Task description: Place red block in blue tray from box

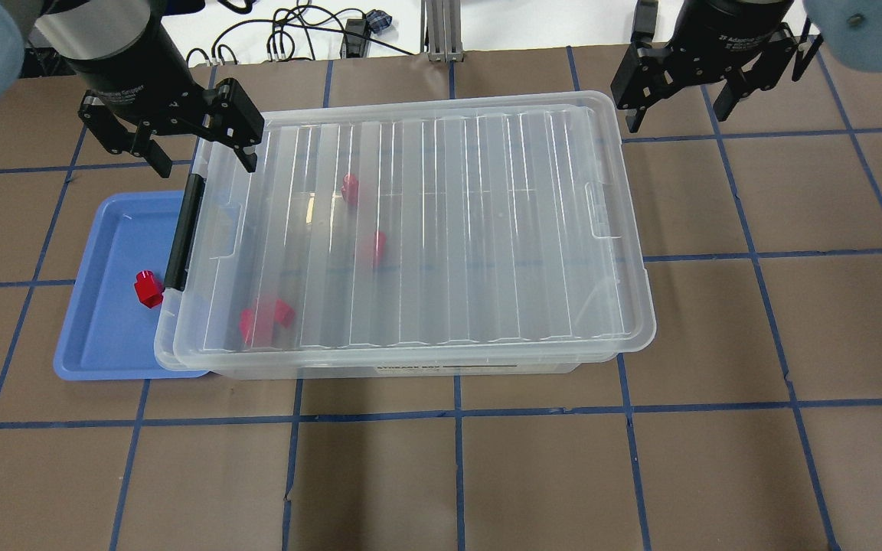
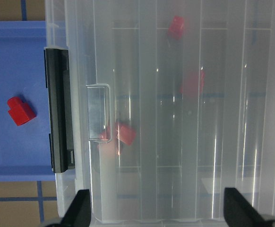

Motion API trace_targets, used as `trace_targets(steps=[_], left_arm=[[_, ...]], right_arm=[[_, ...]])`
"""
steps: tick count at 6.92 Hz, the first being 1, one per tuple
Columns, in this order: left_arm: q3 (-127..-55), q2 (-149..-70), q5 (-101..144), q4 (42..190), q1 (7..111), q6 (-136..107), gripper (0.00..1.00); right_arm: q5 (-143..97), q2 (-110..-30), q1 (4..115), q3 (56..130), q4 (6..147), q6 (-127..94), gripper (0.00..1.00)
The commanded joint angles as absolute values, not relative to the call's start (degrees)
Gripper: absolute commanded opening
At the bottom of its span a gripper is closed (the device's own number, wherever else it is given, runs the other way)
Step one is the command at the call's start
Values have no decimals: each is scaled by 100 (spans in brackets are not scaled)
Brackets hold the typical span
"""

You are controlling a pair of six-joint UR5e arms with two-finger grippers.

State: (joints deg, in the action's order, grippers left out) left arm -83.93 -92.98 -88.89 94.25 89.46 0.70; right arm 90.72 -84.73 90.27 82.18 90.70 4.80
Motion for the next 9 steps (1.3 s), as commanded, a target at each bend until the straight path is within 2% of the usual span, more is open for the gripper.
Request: trace_targets(steps=[1, 3, 9], left_arm=[[-8550, -9203, -8921, 9422, 9026, 149, 100], [-8613, -9255, -8851, 8957, 9078, 193, 100], [-8605, -9298, -8851, 8939, 9044, 176, 100]], right_arm=[[9079, -8473, 9026, 8218, 9070, 483, 100], [9070, -8473, 9026, 8218, 9070, 483, 100], [9070, -8473, 9026, 8218, 9070, 483, 100]])
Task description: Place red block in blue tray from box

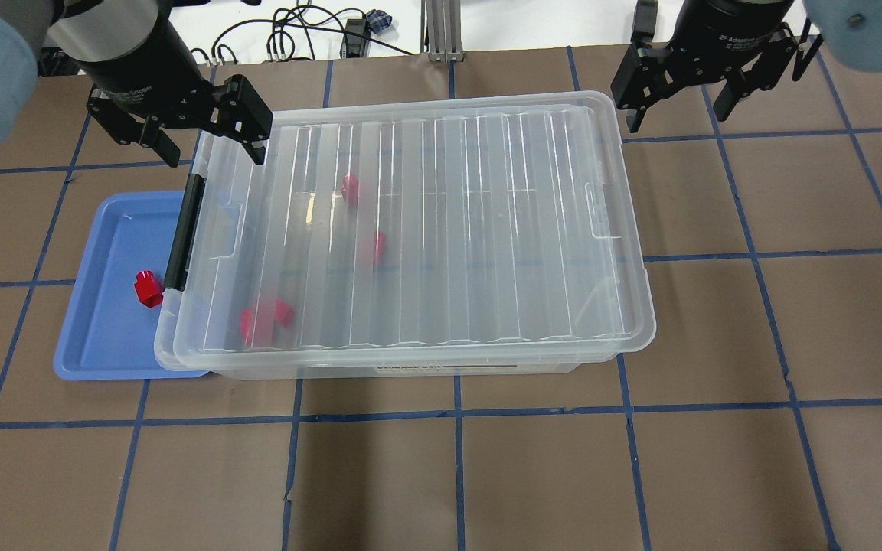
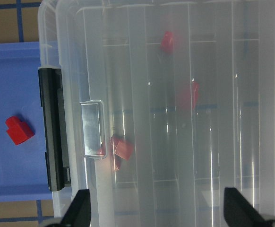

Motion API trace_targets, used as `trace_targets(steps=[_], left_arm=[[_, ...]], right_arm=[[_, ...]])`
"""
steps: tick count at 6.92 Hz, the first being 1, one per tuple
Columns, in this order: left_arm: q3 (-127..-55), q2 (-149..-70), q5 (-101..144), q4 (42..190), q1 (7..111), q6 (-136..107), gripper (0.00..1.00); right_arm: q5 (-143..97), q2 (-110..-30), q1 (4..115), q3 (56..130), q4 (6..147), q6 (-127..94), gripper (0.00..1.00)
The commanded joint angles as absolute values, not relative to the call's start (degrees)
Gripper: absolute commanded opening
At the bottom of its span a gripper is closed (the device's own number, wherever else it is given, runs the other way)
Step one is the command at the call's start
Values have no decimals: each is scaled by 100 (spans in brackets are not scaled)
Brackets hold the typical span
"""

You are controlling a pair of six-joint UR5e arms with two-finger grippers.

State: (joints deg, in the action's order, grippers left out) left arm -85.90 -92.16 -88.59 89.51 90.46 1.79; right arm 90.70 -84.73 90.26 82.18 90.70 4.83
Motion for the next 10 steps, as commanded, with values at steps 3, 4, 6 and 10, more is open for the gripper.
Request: trace_targets(steps=[3, 4, 6, 10], left_arm=[[-8604, -9247, -8859, 8912, 9044, 167, 100], [-8604, -9229, -8868, 8912, 9044, 167, 100], [-8613, -9220, -8851, 8912, 9044, 167, 100], [-8631, -9211, -8859, 8921, 9044, 167, 100]], right_arm=[[9070, -8473, 9026, 8218, 9070, 483, 100], [9070, -8473, 9026, 8218, 9070, 483, 100], [9070, -8473, 9026, 8218, 9079, 483, 100], [9070, -8473, 9026, 8218, 9070, 483, 100]])
